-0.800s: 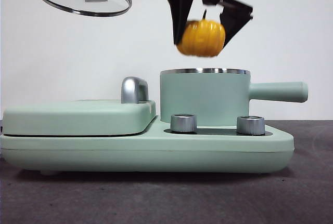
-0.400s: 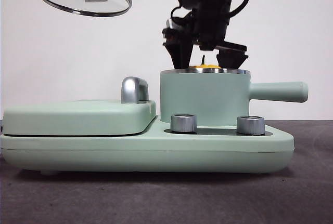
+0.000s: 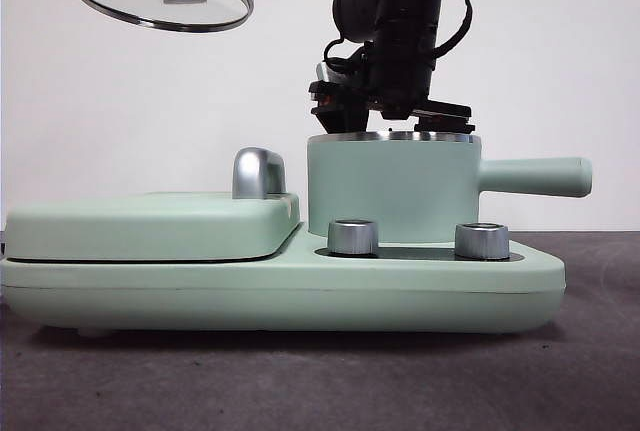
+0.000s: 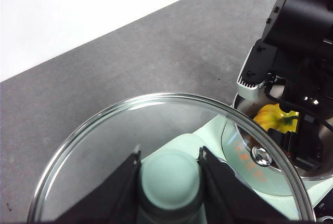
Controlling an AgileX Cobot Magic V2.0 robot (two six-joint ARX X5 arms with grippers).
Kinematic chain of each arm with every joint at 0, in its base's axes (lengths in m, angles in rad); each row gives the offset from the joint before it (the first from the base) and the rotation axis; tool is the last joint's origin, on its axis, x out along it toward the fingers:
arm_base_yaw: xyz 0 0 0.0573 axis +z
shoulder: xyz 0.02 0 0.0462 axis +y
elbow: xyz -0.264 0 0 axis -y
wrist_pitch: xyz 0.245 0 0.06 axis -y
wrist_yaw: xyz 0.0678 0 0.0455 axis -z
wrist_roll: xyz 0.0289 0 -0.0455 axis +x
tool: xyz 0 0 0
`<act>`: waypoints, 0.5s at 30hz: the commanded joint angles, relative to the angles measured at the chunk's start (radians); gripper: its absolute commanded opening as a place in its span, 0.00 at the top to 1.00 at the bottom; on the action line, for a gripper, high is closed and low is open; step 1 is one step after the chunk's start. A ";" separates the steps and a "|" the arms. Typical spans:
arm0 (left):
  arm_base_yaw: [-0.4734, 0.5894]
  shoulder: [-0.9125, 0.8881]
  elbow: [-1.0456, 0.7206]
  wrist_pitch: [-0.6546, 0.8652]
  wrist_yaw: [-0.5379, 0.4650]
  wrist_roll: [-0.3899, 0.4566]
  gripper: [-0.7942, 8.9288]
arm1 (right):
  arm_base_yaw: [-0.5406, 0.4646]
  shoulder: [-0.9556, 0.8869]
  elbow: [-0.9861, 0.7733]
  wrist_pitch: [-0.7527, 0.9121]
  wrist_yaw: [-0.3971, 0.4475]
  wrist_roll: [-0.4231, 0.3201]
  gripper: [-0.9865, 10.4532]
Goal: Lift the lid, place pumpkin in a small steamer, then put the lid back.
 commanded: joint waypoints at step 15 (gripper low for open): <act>-0.002 0.016 0.024 0.027 0.003 -0.001 0.90 | 0.012 0.021 0.152 -0.084 0.031 0.029 0.47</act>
